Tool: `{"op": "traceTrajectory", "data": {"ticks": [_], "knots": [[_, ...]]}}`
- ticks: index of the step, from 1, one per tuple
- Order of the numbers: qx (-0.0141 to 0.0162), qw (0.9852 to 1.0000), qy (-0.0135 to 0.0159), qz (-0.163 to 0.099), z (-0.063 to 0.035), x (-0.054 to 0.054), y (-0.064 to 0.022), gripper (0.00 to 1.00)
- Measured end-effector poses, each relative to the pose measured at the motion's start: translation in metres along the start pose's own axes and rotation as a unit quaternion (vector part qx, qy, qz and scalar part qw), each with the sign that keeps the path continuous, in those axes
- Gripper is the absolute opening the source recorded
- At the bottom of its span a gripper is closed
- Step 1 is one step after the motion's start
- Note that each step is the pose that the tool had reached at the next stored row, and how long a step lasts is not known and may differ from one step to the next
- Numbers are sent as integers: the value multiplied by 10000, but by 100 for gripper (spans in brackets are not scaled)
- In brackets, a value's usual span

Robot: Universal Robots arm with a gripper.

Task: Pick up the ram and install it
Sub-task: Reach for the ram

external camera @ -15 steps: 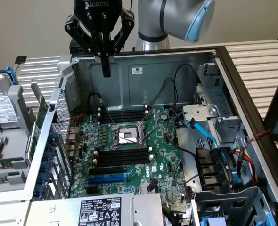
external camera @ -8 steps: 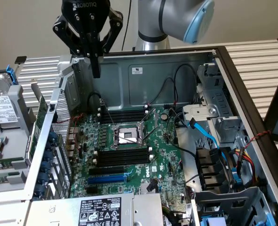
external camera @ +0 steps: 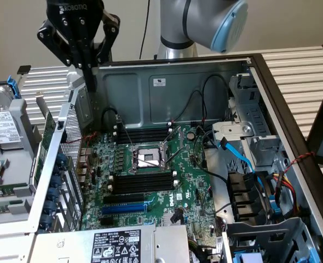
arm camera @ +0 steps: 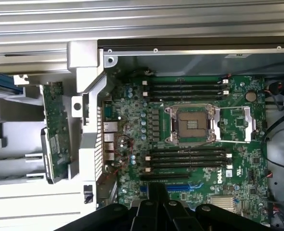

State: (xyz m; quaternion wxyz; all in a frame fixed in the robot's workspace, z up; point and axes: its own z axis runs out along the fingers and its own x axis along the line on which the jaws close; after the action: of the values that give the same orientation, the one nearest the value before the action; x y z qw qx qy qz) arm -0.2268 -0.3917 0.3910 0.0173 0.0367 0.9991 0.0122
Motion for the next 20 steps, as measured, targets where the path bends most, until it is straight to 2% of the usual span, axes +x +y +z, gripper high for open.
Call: {"op": "traceTrajectory", "data": {"ticks": [20], "knots": [[-2, 10000, 0, 0, -22, 908, -67, 10]]}}
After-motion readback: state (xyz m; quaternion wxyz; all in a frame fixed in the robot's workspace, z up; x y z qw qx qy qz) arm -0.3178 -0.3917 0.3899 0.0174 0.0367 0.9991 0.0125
